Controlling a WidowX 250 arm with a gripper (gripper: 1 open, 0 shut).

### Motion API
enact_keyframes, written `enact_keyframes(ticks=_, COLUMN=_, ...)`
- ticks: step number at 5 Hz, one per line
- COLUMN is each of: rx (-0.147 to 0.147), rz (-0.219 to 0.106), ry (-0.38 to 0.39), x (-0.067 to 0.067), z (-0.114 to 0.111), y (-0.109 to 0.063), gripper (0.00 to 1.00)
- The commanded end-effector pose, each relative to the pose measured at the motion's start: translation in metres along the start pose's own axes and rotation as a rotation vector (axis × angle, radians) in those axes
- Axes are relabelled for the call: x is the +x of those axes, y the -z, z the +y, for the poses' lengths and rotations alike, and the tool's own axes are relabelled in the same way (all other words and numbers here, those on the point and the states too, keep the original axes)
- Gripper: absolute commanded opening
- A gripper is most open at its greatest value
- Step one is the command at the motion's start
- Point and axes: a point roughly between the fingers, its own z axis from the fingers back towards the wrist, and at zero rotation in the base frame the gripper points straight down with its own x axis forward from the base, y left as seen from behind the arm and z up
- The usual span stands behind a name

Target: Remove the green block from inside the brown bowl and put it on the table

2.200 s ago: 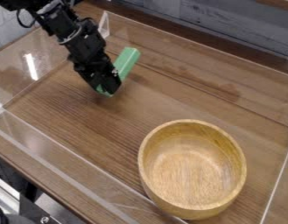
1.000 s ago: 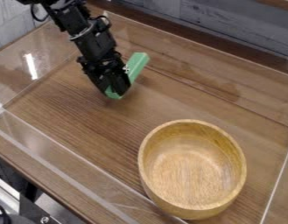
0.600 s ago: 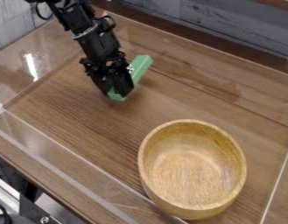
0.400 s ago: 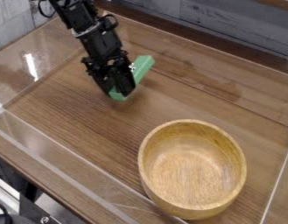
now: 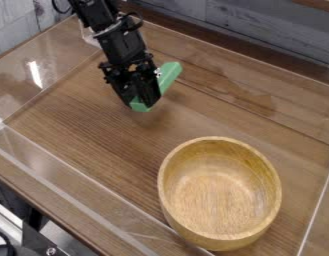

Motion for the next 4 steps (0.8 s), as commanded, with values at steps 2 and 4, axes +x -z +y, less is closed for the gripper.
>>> enact_keyframes(ticks=2, rx=0.02, rz=-0.019, ry=0.038, x=0.0141, z=-0.0071, y=-0.0111, gripper=0.0)
enact_keyframes(ticks=4, rx=0.013, rz=-0.013, ry=0.044, x=0.0191, z=-0.0114, y=-0.0124, gripper=0.0)
